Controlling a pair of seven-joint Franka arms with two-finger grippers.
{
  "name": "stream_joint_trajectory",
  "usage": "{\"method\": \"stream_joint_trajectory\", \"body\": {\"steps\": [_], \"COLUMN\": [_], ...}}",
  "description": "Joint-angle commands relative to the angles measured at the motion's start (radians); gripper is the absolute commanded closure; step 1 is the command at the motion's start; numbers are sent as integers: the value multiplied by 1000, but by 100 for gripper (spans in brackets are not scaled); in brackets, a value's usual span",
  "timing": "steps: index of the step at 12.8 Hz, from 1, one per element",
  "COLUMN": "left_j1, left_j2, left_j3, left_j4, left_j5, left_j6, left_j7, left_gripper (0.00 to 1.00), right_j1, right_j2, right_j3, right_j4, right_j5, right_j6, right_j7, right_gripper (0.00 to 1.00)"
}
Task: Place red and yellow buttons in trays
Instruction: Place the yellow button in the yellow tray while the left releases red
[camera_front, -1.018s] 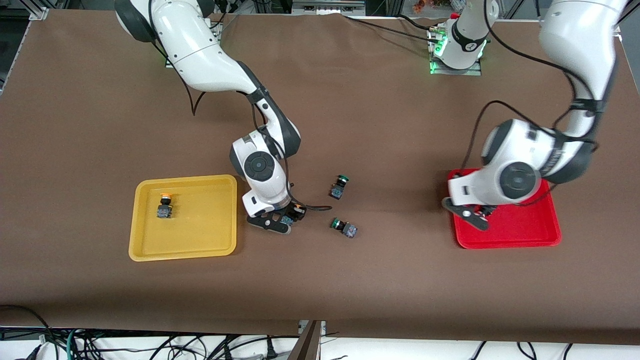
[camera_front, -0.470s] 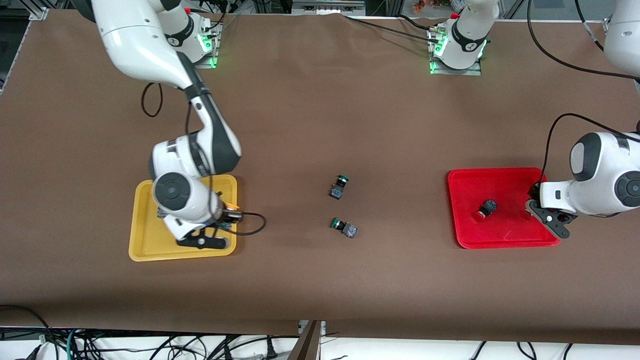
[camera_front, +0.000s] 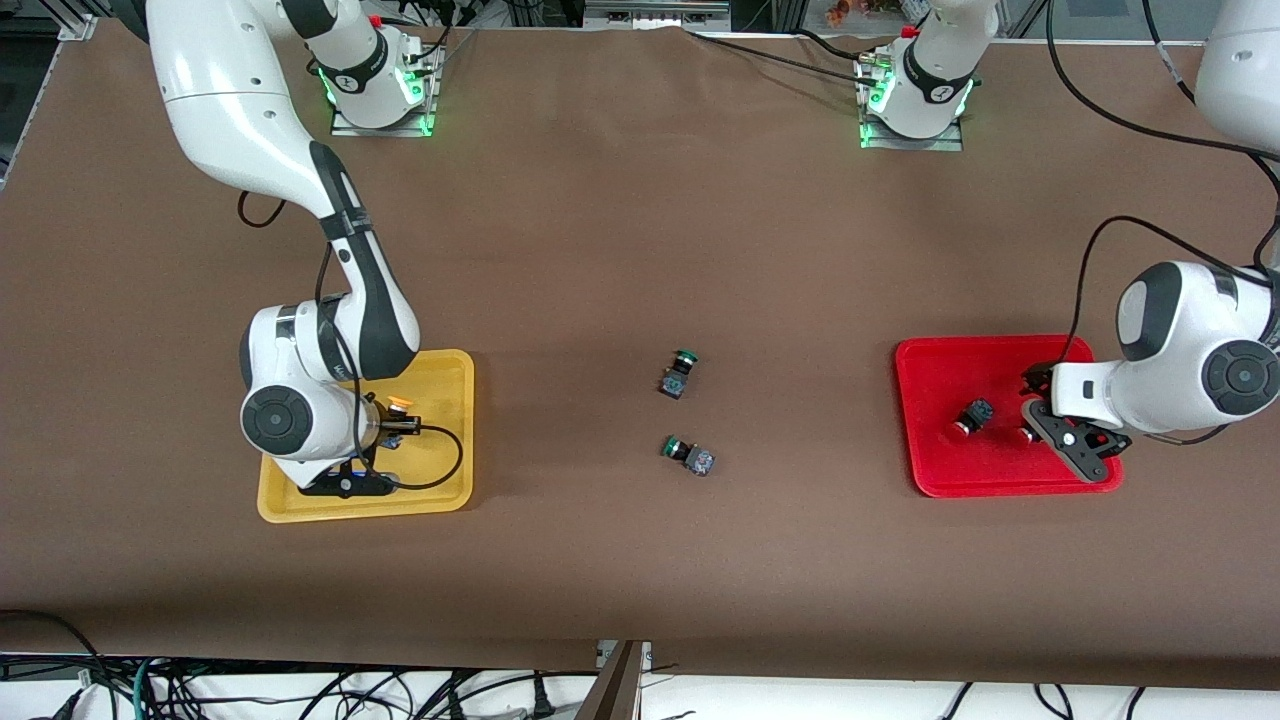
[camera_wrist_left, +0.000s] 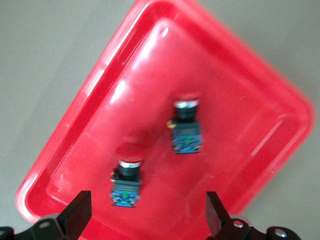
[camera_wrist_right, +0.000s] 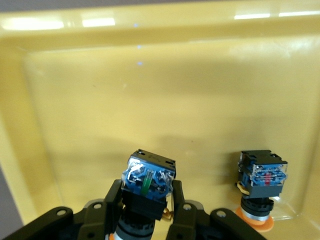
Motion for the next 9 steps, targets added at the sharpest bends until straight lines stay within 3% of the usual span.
{"method": "stream_joint_trajectory", "body": {"steps": [1, 2, 3, 4, 7, 9], "left_j1": [-5, -8, -26, -66, -198, -281], "left_j2": [-65, -65, -65, -65, -110, -176], "left_j3": [-115, -156, -191, -201, -161, -47], "left_j4": [29, 57, 83, 115, 163, 178], "left_j5": [-23, -23, -11, -11, -8, -45], "left_j6": [-165, -219, -270, -322, -375, -373], "left_j7": [-246, -347, -440, -528, -674, -672], "left_gripper": [0, 0, 0, 0, 0, 0], "right_j1": [6, 6, 6, 6, 6, 5], "right_j2": [-19, -21, -21, -31, -137, -209], "right_j3": [7, 7, 8, 8, 4, -2], "right_j4": [-83, -97, -94, -85, -58, -13], "right_j5": [17, 17, 15, 15, 12, 2], "right_j6": [65, 88, 90, 78, -64, -245], "right_j7": [-15, -15, -15, -18, -32, -74], "right_gripper": [100, 82, 13, 0, 0, 0]}}
